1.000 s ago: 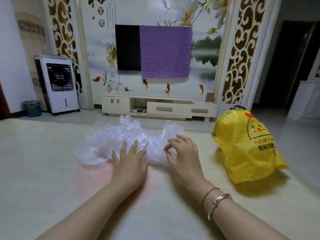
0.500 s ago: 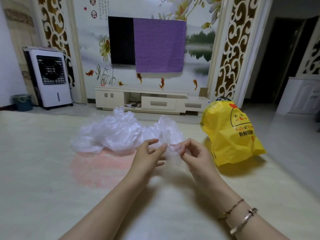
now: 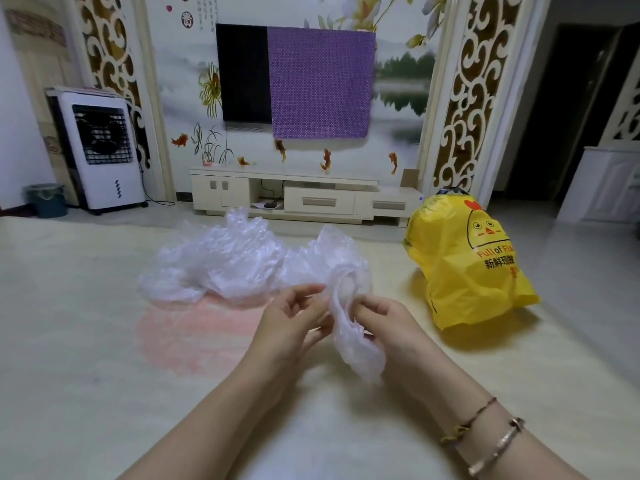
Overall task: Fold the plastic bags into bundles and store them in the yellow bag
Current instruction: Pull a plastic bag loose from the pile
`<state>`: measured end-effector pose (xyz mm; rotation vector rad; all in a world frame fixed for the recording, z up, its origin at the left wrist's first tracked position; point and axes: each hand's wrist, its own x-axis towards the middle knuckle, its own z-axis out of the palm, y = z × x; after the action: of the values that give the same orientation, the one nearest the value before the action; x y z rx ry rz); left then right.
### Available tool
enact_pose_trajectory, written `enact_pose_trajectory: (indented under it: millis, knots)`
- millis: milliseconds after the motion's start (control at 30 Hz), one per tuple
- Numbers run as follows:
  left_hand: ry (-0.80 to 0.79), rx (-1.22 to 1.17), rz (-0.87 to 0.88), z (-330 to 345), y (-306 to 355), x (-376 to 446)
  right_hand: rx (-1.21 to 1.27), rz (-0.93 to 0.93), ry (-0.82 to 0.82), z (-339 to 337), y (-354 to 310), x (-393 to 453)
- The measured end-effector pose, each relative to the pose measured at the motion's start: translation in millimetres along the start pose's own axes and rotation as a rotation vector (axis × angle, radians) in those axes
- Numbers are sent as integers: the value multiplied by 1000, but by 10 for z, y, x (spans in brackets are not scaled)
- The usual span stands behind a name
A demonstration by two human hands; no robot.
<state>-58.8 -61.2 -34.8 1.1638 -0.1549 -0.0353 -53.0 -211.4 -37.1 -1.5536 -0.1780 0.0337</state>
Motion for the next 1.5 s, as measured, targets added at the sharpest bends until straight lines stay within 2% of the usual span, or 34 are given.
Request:
enact_pose_trajectory:
  millis: [100,200,333,433,533,600,700,767,867,933,1000,1067,1200,1267,1400,1500]
  knots:
    - [-26,27,-44,6,-57,-22,26,-19,-1,49,6,-9]
    - [-28,100,27,28,-45,-48,85,0,76,58,9,-12]
    - [144,54,46,-75,13,-25,244,10,268,-31,-88,-22]
    - [244,-12,22,-139,77,-35,253,-8,371,-106,-120,-23]
    - [237,284,73,-141,88,-61,229,-17,456,-95,-129,-42]
    - [188,430,38,-117,95,-78,191,-56,494,-111,-181,-66]
    - [145,291,-100,-123,205,-98,118,-109,413,-197,-288,-86]
    - [114,160,-130,-169,260,-75,124,-108,232,-215,-336,-105]
    - [-58,184,-254,-206,301,-101,110,-112,4,-190,-305,-124]
    - [-194,217,-289,-185,301,-154,62,-118,-26,-144,-271,-132]
    - [-242,296,-217,-161,295,-197,-3,-117,61,-126,-251,-124]
    - [-160,339,-132,-164,268,-173,-51,-78,153,-166,-214,-97]
    - [114,110,29,-238,266,-57,49,143,164,-133,-174,-71]
    - [162,79,91,-263,260,-31,25,197,176,-89,-161,-62]
    - [180,107,143,-251,191,-26,50,148,153,-51,-128,-95]
    - [296,308,209,-297,170,-8,10,127,306,-107,-126,-77]
